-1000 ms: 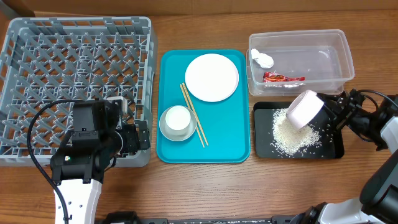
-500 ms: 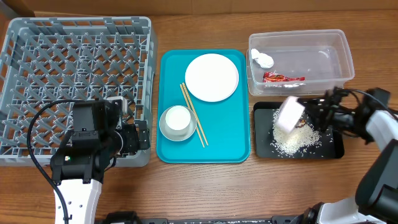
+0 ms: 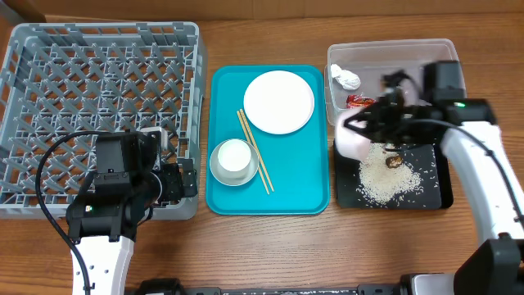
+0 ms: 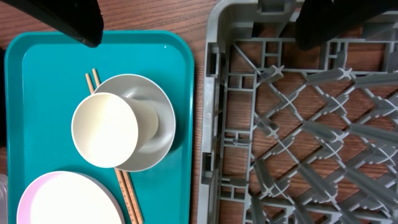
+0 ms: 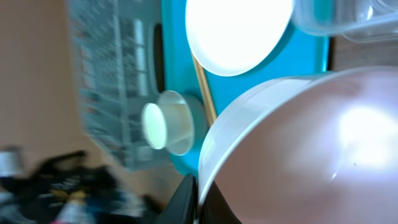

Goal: Sort waste into correct bins and load items into the dishwasher
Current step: 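Set the empty pink bowl back on the teal tray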

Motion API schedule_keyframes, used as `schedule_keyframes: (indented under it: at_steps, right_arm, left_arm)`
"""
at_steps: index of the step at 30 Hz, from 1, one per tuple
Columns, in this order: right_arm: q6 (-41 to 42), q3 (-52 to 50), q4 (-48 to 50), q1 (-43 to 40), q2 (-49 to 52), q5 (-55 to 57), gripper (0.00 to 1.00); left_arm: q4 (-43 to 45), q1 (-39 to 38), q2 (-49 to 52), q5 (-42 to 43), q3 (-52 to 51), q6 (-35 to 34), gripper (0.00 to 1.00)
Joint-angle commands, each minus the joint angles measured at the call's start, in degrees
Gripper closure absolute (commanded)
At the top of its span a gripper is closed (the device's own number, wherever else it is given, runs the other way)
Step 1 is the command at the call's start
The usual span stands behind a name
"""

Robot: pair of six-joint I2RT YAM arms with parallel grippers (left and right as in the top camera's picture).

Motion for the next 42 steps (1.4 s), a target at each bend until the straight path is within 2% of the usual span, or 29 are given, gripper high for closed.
schedule_keyframes:
  at_steps: [1,8,13,20,29,33,36,42]
  right_arm:
    - [-1.09,2.45,1.18,7.21,-0.81,16.37,0.96]
    - [-1.05,2.34,9.46,22.4,0.33,31.23,0.96]
    - [-1.03,1.9,13.2,29.86,2.64,40.85,0.96]
    - [-0.55,1.53,13.64,34.29,9.49,40.35,0.96]
    - [-0.39,1.53,14.27,35.06,14.53,36.39,0.94]
    - [-0.37,1.53,13.88,35.06,14.53,35.74,0.85]
    - [-0.42,1.55,13.86,35.06,14.53,32.87,0.74]
    - [-0.39,4.5,11.82,35.06,14.32,31.41,0.68]
  left_arm:
    - [0.28,0.24,-0.07,-0.44,1.53,-0.35,0.0]
    - [0.28,0.24,-0.07,-0.42,1.53,-0.37,0.0]
    - [0.26,0.24,-0.07,-0.42,1.53,-0.37,0.0]
    - [0.26,0.24,-0.07,-0.44,1.53,-0.37,0.0]
    - [0.26,0.24,-0.07,-0.44,1.53,-0.37,0.0]
    - [0.26,0.24,-0.07,-0.44,1.53,-0.37,0.0]
    - [0.24,0.24,-0.07,-0.42,1.53,-0.37,0.0]
    - [0.24,0.24,-0.07,-0.44,1.53,-0.37,0.0]
